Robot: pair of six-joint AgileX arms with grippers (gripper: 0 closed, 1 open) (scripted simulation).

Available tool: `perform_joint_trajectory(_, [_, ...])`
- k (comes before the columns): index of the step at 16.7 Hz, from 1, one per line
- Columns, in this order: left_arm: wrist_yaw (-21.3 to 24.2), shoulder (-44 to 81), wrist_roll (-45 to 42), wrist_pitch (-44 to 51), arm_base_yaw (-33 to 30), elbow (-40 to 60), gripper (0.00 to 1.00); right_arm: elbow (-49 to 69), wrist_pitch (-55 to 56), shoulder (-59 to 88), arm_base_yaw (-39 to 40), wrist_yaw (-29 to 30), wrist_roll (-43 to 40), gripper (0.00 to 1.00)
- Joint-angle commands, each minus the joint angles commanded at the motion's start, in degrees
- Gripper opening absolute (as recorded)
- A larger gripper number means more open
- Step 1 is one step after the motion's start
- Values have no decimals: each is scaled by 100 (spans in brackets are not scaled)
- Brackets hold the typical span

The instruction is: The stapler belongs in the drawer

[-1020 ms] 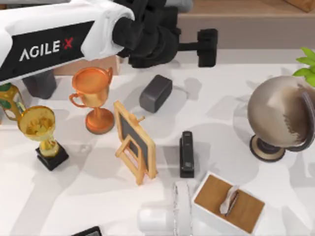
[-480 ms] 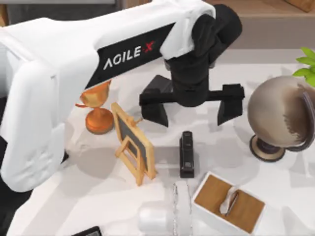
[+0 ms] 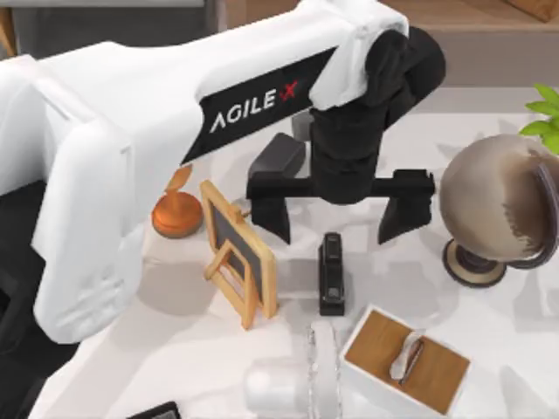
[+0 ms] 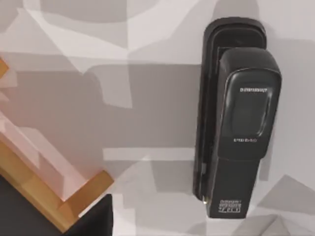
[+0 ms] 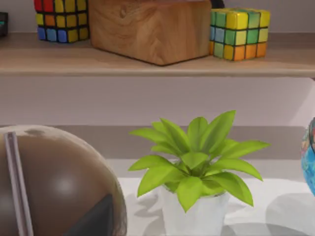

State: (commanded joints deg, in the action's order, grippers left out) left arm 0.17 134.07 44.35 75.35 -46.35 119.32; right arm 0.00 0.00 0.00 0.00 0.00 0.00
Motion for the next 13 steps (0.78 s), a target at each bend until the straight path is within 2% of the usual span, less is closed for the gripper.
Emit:
perform_joint_trajectory(5, [-1,13,-14,-90,15,-61,100,0,0,0,0,0,0,100])
perform_joint_trajectory(13, [8,182,-65,-1047,69,-856,100,0,0,0,0,0,0,100])
